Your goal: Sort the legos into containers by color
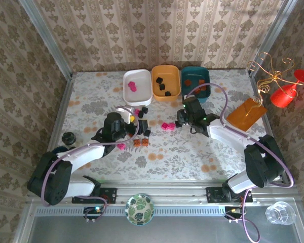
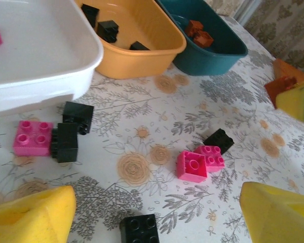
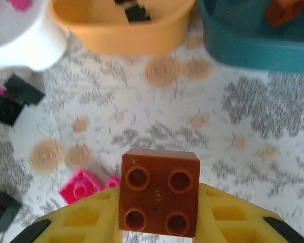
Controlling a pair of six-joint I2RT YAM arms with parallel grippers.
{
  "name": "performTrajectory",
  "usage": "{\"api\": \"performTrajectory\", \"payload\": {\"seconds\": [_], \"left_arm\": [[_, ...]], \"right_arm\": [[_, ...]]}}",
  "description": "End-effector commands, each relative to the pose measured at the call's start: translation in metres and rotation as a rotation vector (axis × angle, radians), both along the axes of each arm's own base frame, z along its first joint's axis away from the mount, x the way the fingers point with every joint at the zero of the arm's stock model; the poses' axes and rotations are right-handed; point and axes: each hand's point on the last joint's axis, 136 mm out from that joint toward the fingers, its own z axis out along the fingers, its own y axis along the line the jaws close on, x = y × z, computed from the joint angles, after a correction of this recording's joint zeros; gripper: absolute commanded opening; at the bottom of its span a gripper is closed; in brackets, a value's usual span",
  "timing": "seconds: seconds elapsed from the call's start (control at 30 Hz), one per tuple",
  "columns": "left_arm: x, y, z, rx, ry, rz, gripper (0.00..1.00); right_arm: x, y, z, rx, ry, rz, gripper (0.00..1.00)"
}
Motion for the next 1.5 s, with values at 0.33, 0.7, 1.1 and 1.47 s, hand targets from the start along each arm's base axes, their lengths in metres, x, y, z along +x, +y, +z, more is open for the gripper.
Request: {"api": "performTrajectory", "payload": {"seconds": [0.33,0.7,1.1,1.47], "left_arm": [[0.001,0.019,0.021,-0.045,-0.059,0.092,0.86],[0.001,0.006,0.019,-0.062,-0.011,0.042,0.86],[0.024,0.018,-0.035,0.221,0.164,0.104,0.81],[0.059,0.004,-0.078,0.411,0.312,0.078,0.58]], "right_arm": [[0.136,-0.081,0.011,-0.025,-0.044,-0.343,0.34],[0.186,-0.068,0.01,-0.042,0.006,-0.293,0.6],[0.011,0.022,0.039,-0.034,-0.04,0.093,0.71],[-0.053,0.015,0.025,0.072,-0.093,0.15,0.73]]}}
